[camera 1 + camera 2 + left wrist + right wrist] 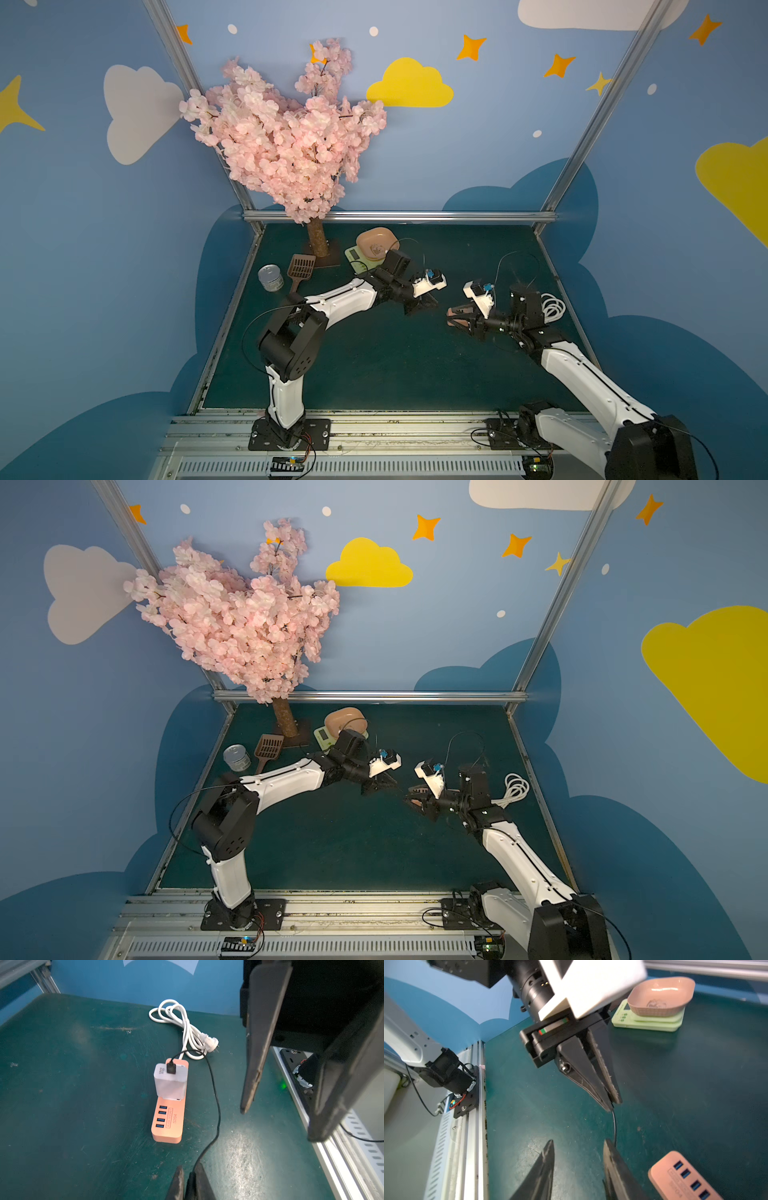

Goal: Charge the electronic scale
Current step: Pick up the charging cable from the center of the board.

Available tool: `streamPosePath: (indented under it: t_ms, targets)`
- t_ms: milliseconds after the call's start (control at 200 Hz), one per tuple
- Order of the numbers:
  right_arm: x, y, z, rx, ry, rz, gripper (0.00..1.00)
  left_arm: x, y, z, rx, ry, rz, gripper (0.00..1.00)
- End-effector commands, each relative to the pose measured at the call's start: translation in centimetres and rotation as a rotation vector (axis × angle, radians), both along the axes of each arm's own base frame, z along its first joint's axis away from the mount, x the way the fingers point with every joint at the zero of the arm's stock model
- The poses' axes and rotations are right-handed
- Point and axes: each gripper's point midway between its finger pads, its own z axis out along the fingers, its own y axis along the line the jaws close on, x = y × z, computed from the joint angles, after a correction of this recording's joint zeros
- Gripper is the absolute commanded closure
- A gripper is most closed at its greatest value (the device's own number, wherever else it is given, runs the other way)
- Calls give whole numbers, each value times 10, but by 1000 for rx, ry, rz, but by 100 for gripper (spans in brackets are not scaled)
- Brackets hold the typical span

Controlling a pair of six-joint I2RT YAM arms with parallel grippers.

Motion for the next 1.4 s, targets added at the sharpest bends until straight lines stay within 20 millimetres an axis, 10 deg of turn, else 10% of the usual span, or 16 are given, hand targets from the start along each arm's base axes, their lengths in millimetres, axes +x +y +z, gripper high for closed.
streamPosePath:
  t_ms: [0,721,1001,1116,1397]
  targets:
    - [9,-1,18,-51,-219,28,55,-15,8,13,7,47,-65,86]
    - [29,25,5,25,-194,104,51,-19,0,49,-76,78,-98,91]
    - [35,32,2,38,-152,123,75,-20,-2,56,-100,82,-100,91]
    - [35,32,3,38,-161,132,100,-18,-1,58,-104,86,-90,90]
    - [30,30,4,23,-170,148,100,-11,13,72,-145,93,-24,45]
